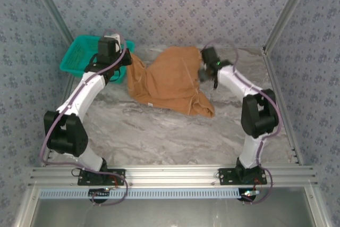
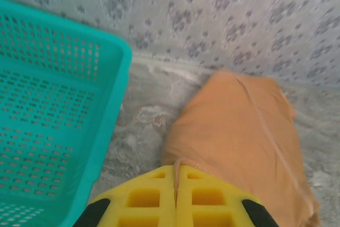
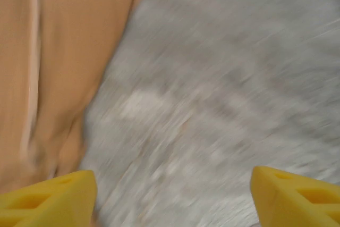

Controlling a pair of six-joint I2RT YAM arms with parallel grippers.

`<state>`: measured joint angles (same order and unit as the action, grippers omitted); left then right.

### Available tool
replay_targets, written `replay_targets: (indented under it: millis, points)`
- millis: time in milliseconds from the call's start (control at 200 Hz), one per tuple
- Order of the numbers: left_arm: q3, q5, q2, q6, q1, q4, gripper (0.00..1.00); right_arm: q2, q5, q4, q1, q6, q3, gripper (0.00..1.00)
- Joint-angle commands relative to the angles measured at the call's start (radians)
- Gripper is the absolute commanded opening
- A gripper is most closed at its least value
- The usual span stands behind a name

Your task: Fold the inside-out t-shirt

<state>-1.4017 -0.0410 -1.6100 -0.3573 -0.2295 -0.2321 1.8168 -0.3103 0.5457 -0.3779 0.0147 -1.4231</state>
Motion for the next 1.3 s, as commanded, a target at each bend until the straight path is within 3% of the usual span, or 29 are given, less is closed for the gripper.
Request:
replay_targets:
  millis: [0, 85, 245, 595, 735, 794, 859, 984, 1144, 1294]
  points:
    - [-0.054, -0.008, -0.027, 0.010, 0.002, 0.020, 0.00, -0.252, 0.108, -0.108, -0.110, 0.074, 0.177, 0.81]
    - [-0.068, -0.011, -0.033, 0.021, 0.002, 0.011, 0.00, -0.250, 0.136, -0.114, -0.201, 0.110, 0.305, 0.78]
    - [-0.052, 0.008, -0.015, 0.038, 0.004, 0.018, 0.00, -0.173, 0.143, -0.188, -0.353, 0.119, 0.381, 0.67]
    - [-0.039, 0.004, -0.005, 0.041, 0.009, 0.024, 0.00, 0.083, 0.050, -0.163, -0.351, 0.074, 0.260, 0.57]
    - [-0.024, 0.001, 0.017, 0.040, 0.016, 0.031, 0.00, 0.117, 0.072, -0.163, -0.322, 0.083, 0.240, 0.35]
    - [-0.015, 0.001, 0.030, 0.036, 0.019, 0.036, 0.00, 0.110, 0.083, -0.149, -0.304, 0.084, 0.239, 0.16]
    - [-0.010, -0.006, 0.046, 0.028, 0.023, 0.032, 0.00, 0.068, 0.085, -0.113, -0.293, 0.078, 0.239, 0.00]
    - [-0.010, -0.016, 0.109, 0.023, 0.023, -0.031, 0.00, -0.181, 0.167, -0.042, -0.287, 0.072, 0.263, 0.00]
    - [0.088, 0.032, 0.282, 0.008, 0.029, -0.072, 0.00, -0.559, 0.482, 0.069, -0.217, 0.104, 0.290, 0.00]
    - [0.145, 0.053, 0.305, 0.001, 0.038, -0.055, 0.00, -0.681, 0.689, 0.070, -0.057, 0.186, 0.277, 0.00]
